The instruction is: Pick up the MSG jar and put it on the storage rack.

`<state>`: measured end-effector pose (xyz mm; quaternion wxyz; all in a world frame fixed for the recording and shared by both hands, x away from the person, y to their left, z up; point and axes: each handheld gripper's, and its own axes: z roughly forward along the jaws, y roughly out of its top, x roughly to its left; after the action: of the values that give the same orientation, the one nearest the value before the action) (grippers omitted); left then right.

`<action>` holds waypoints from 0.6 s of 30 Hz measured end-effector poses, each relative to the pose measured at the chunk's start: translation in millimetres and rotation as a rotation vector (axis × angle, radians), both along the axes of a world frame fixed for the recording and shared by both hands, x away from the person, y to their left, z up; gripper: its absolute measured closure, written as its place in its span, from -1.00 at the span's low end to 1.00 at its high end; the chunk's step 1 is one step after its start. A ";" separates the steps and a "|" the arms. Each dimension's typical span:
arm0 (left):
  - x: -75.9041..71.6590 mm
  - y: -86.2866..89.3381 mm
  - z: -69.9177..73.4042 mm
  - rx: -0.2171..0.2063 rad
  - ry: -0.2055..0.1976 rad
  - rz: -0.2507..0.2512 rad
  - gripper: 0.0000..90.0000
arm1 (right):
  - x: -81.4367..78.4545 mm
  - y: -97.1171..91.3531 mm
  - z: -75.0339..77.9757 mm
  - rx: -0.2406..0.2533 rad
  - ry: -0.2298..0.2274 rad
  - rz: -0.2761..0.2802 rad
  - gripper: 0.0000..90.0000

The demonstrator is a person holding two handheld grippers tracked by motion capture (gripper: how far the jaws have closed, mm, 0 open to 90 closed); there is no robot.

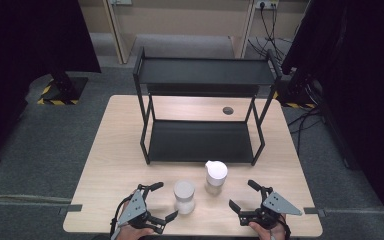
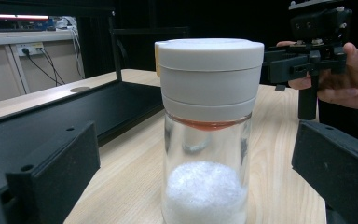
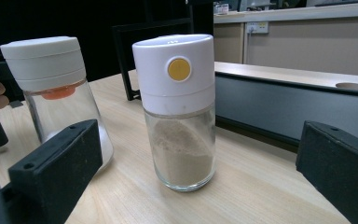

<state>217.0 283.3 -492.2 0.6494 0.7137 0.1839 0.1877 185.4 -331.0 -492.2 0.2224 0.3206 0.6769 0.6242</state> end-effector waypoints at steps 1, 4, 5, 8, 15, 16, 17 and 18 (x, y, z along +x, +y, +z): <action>-0.1 0.0 0.0 0.000 0.000 0.000 -1.00 | 0.2 0.0 -0.3 0.001 0.000 0.001 -0.99; -0.7 -0.2 -0.3 -0.003 -0.001 0.001 -1.00 | 0.1 0.2 -0.2 0.001 0.000 0.001 -0.99; -0.6 -0.2 -0.3 -0.003 0.000 0.000 -1.00 | 0.1 0.3 -0.2 0.000 0.000 0.001 -0.99; -0.5 0.0 -0.4 -0.003 0.000 0.003 -1.00 | 0.2 0.4 -0.5 0.001 0.000 0.001 -0.99; 0.3 0.8 -0.7 -0.008 0.008 0.005 -1.00 | 0.2 0.5 -0.8 0.004 0.002 0.001 -0.99; 0.3 0.9 -0.9 -0.010 0.009 0.005 -1.00 | 0.1 0.7 -0.9 0.005 0.002 -0.001 -0.99; 0.2 0.8 -1.0 -0.011 0.009 0.005 -1.00 | 0.1 0.6 -1.1 0.006 0.002 0.000 -0.99; 0.2 0.8 -1.0 -0.011 0.010 0.005 -1.00 | 0.1 0.6 -1.1 0.006 0.002 0.000 -0.99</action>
<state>217.2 284.1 -493.3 0.6521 0.7104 0.1897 0.1848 185.5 -330.4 -493.2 0.2206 0.3220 0.6751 0.6260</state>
